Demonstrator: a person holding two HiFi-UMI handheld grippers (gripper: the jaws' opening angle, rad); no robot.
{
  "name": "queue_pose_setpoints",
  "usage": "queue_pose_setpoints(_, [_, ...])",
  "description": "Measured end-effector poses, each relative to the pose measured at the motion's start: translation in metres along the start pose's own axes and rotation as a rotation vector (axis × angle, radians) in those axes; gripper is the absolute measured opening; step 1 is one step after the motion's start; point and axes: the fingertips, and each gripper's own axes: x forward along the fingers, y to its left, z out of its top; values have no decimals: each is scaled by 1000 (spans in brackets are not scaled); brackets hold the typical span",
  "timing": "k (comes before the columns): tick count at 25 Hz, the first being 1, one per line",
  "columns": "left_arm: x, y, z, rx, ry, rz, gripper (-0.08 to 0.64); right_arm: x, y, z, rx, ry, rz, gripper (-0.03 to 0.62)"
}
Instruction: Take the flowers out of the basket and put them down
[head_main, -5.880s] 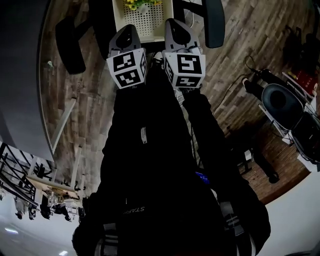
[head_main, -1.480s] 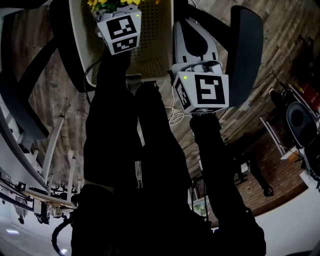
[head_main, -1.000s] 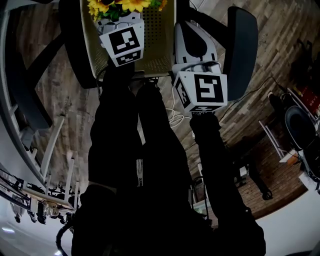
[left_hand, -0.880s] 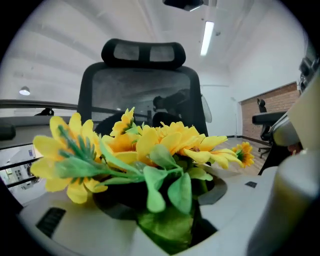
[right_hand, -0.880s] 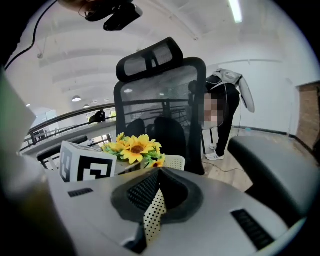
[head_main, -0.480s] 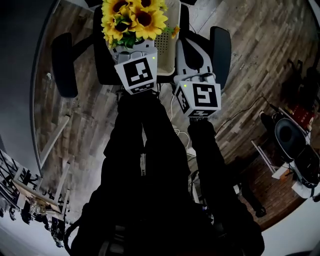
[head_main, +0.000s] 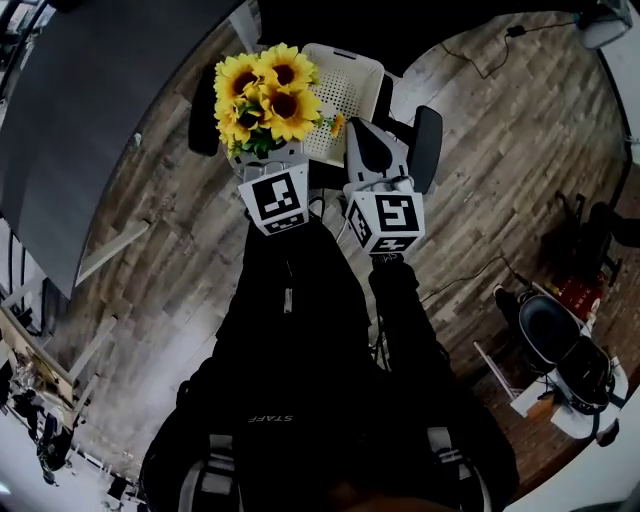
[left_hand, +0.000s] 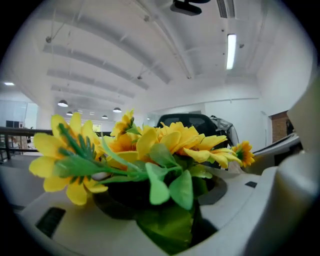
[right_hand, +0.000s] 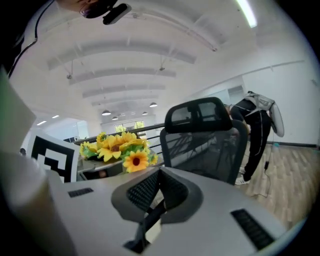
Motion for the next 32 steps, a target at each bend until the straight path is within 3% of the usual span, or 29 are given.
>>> queue_pose_setpoints(8, [-76,139,24,-53,0,230,298,25,142,39,-80,-3,228,14])
queue_pose_setpoints(14, [-106,203,29,-49,10,359,298,45,207,54,-124,6,364,14])
queue_pose_setpoints(19, [-142,346,3,-84,47,477,298,103,340,52,-167,29,454,14])
queue_pose_setpoints(21, [-153,385,-3,-98,60,514,298,119,378,56,-187,31,485,14])
queue_pose_setpoints(26, [-155,411,-17,-114,79,586,298,145,399,58,-203,35,545,14])
queue_pose_setpoints(32, [-159,496,-47,-141,97,640,298,197,478,40,-226,70,597,14])
